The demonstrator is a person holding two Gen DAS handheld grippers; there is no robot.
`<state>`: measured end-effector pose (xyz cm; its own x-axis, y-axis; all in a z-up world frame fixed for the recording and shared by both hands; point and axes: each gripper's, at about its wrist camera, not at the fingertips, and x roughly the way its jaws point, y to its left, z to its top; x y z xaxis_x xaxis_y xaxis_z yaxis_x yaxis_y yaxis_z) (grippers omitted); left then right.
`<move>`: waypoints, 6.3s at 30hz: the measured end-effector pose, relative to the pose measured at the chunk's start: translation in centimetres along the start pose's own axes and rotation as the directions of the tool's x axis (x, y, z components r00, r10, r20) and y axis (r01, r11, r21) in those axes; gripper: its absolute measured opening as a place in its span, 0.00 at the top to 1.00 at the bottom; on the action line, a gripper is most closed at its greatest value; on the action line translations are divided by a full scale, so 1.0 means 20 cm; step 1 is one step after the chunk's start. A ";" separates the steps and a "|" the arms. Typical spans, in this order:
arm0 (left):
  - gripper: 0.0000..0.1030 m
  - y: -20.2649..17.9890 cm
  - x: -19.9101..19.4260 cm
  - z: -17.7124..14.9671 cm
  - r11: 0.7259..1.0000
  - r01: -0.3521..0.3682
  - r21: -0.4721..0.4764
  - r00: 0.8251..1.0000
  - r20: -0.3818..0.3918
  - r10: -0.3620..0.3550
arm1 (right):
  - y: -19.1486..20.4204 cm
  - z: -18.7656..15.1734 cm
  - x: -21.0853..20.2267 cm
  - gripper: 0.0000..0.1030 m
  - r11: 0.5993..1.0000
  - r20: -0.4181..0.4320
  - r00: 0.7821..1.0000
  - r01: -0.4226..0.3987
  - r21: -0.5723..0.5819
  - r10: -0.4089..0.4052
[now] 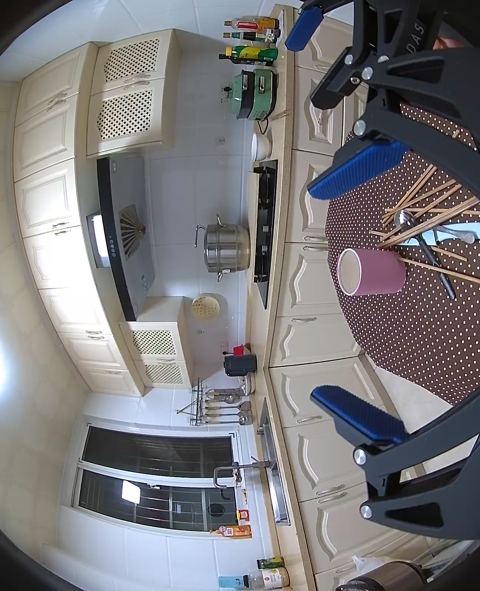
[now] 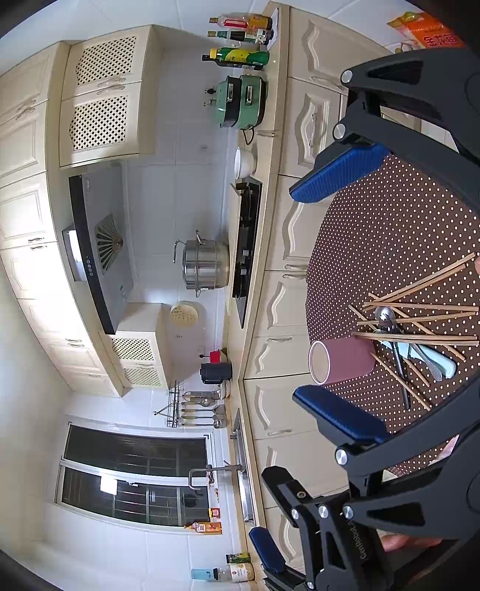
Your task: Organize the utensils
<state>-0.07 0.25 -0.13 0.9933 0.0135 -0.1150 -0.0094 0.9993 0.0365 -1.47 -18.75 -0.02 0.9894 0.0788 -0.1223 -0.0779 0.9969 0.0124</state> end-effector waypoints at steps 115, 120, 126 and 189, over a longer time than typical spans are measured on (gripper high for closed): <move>0.95 -0.04 0.85 -0.50 0.908 0.364 -0.209 0.640 -0.652 -0.407 | -0.24 -0.69 1.45 0.94 0.967 -0.880 0.447 -0.249 0.048 0.159; 0.95 -0.02 0.83 -0.36 0.903 0.370 -0.219 0.728 -0.535 -0.428 | -0.33 -0.57 1.41 0.94 0.967 -0.828 0.518 -0.229 0.109 0.216; 0.95 0.05 0.83 -0.19 0.914 0.347 -0.209 0.837 -0.370 -0.402 | -0.37 -0.25 1.33 0.94 0.951 -0.674 0.673 -0.255 0.176 0.305; 0.44 0.24 1.00 -0.27 0.953 0.145 -0.266 0.977 -0.116 -0.181 | 0.07 -0.04 1.36 0.93 0.917 -0.139 0.923 -0.319 0.241 0.358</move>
<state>19.21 5.48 -7.70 0.9584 -0.1638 -0.2339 0.1047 0.9636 -0.2459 25.12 -15.15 -4.16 0.8685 0.4301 -0.2463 -0.3575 0.8879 0.2896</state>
